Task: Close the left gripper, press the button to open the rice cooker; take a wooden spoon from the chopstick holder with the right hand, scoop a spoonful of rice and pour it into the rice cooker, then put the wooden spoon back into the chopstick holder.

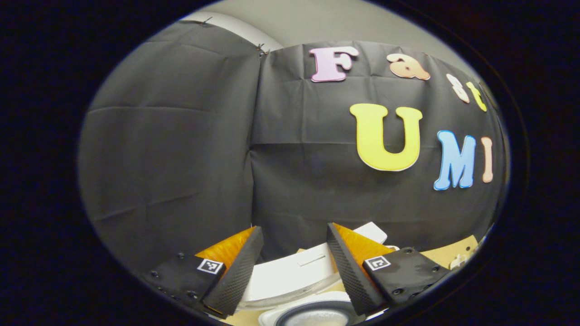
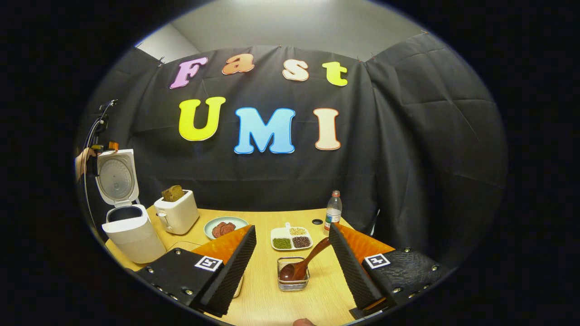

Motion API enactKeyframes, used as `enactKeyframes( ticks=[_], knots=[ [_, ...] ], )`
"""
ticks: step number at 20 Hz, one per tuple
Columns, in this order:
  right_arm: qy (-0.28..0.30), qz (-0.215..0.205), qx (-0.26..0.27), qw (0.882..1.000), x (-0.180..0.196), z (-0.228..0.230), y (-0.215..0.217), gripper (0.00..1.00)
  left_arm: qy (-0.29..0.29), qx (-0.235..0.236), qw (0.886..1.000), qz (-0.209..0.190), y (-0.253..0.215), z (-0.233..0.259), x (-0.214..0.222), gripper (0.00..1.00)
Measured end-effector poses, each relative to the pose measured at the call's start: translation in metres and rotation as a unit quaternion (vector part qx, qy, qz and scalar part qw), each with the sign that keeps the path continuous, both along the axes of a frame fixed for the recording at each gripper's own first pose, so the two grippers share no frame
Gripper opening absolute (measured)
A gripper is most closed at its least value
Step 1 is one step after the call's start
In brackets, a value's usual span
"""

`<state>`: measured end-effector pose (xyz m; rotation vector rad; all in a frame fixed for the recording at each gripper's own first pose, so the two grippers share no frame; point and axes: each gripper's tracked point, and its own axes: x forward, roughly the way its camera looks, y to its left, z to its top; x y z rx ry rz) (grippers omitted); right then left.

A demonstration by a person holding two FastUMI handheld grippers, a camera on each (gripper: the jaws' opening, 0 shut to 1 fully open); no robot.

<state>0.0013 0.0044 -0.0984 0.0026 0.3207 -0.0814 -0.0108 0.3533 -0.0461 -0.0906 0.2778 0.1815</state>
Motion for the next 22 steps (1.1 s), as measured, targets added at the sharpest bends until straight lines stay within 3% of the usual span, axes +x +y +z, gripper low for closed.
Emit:
enactKeyframes(
  ticks=[10,18,22],
  knots=[
    [-0.010,0.027,0.025,0.999,0.011,0.003,-0.029,0.98,0.017,-0.021,1.000,0.001,-0.025,-0.004,-0.026,0.98],
    [-0.013,0.048,0.031,0.998,0.015,0.007,-0.043,0.98,0.036,-0.040,0.998,-0.019,-0.052,-0.016,-0.053,0.98],
    [-0.007,0.059,0.032,0.998,0.011,0.002,-0.047,0.98,0.061,-0.025,0.997,-0.036,-0.064,-0.030,-0.071,0.97]
  ],
)
